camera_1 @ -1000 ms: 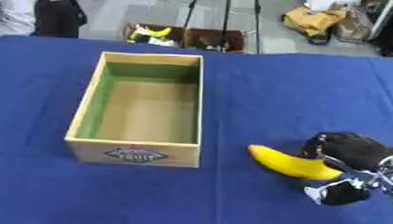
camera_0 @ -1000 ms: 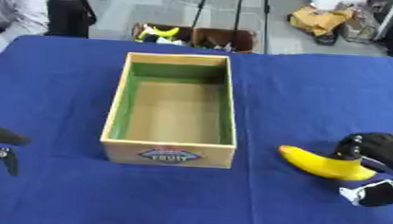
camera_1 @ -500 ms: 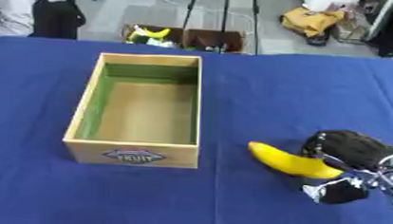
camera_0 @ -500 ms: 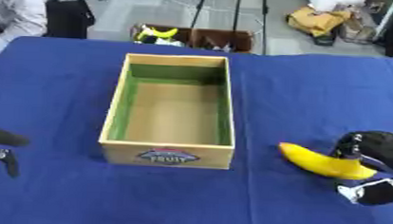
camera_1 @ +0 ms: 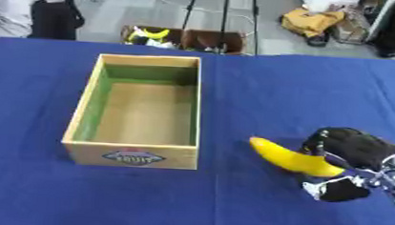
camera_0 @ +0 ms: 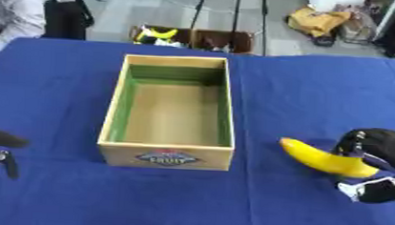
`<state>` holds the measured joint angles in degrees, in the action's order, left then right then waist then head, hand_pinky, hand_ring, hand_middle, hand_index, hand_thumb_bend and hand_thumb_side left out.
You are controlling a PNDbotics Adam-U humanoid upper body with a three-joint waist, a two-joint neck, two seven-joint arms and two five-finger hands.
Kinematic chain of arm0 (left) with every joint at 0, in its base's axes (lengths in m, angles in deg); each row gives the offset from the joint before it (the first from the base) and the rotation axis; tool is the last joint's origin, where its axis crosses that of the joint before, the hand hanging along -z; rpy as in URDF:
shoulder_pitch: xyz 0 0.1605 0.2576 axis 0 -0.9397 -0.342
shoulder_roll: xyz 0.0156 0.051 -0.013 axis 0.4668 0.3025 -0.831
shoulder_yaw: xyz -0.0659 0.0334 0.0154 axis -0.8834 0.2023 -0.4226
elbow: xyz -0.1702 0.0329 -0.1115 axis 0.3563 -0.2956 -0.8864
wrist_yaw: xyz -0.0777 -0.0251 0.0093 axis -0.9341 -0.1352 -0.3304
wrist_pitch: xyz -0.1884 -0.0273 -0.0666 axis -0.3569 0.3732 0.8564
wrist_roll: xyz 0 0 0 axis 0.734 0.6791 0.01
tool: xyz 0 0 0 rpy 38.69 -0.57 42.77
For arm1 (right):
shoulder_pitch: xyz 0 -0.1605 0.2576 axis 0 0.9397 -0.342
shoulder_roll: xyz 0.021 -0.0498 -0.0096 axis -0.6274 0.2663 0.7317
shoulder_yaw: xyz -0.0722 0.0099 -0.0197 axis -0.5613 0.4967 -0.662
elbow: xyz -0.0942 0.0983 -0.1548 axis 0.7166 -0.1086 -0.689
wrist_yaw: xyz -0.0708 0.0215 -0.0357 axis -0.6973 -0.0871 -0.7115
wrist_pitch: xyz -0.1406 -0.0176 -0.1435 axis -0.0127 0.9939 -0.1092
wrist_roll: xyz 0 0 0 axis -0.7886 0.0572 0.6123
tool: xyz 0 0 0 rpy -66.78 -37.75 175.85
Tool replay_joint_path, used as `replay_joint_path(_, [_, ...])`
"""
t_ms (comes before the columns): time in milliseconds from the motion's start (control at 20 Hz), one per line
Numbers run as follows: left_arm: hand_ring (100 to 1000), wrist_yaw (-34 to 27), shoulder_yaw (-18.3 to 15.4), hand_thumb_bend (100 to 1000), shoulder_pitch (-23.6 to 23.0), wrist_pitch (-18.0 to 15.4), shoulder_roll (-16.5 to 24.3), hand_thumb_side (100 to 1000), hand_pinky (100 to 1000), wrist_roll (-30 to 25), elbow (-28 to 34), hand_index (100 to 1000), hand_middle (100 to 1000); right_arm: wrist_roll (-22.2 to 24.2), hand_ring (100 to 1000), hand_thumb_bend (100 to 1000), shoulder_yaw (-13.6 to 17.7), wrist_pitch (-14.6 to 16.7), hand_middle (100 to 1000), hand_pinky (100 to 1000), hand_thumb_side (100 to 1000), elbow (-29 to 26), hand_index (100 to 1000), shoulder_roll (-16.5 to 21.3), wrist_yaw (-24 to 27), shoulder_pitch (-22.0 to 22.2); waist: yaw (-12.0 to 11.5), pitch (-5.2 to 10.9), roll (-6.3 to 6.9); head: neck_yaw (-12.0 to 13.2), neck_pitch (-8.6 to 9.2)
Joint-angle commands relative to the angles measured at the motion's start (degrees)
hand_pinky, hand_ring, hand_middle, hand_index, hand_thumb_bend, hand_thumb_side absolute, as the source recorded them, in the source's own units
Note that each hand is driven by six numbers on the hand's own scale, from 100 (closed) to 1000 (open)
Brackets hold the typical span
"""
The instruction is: Pick up objects on the table and place them in the box.
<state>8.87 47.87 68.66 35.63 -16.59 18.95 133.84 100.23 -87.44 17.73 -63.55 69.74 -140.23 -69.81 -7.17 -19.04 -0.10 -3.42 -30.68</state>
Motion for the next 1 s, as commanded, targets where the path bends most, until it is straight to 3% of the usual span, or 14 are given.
replay_joint_path(50, [587, 0.0, 0.12, 100, 0.1, 0.03, 0.59, 948, 246, -0.1, 1.12, 575, 483, -0.8, 819, 100, 0.79, -0.2, 540, 781, 600, -1.25, 657, 2.58, -0.33, -1.12, 0.1, 0.96, 0.03, -0.08, 0.67])
replay_joint_path(450, [588, -0.01, 0.16, 100, 0.04, 0.05, 0.64, 948, 246, -0.23, 1.12, 575, 483, -2.22, 820, 100, 0.93, -0.58, 533, 782, 653, -1.94, 649, 3.61, -0.46, -2.43, 0.07, 1.09, 0.01, -0.06, 0.86])
replay_joint_path(1000, [589, -0.02, 0.23, 100, 0.01, 0.17, 0.69, 947, 246, -0.46, 1.12, 575, 483, -3.37, 820, 100, 0.53, -0.5, 528, 783, 652, -2.61, 640, 4.32, -0.36, -4.83, -0.21, 1.26, -0.06, -0.11, 1.27])
